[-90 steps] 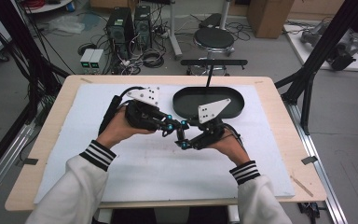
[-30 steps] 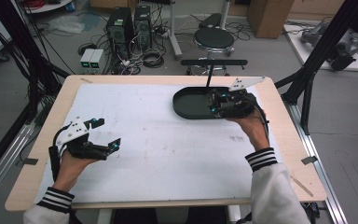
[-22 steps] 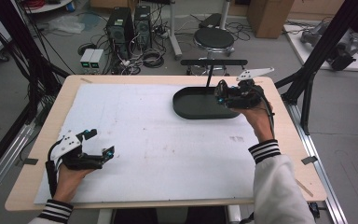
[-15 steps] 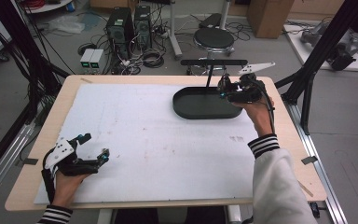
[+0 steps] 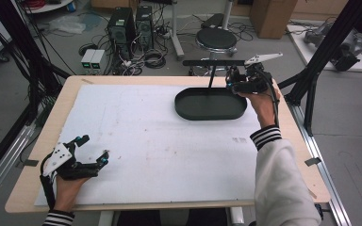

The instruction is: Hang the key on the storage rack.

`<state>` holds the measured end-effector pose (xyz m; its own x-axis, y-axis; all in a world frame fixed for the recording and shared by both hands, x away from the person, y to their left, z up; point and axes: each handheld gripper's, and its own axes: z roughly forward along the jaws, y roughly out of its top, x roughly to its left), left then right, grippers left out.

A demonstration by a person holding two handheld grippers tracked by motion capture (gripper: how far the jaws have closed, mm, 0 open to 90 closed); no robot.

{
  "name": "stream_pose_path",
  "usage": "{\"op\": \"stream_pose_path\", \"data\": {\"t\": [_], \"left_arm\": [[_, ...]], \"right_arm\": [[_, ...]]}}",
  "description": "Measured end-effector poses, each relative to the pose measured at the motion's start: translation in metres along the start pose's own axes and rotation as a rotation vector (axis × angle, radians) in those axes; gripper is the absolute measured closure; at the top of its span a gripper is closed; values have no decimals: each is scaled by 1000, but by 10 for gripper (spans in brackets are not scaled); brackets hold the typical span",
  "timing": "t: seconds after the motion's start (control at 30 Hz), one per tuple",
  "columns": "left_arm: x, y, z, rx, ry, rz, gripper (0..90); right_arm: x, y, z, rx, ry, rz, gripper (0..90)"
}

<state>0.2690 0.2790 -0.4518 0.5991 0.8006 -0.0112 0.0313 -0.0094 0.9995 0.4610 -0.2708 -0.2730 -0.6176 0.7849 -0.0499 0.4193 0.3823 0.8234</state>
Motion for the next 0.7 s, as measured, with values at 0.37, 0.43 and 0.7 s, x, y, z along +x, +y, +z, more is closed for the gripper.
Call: {"op": "stream_pose_path", "data": {"t": [0.37,0.43,0.7], "left_arm": [[1,-2,-5,-59,-1,-15,17],[0,-3,-5,-59,-1,-10,17],[0,-3,-5,-59,-1,-10,17]], "right_arm": [[-10,17,13,31,-49,3,481],[-12,20,16,52,-59,1,481],[-16,25,28,89,-112,-20,480]]}}
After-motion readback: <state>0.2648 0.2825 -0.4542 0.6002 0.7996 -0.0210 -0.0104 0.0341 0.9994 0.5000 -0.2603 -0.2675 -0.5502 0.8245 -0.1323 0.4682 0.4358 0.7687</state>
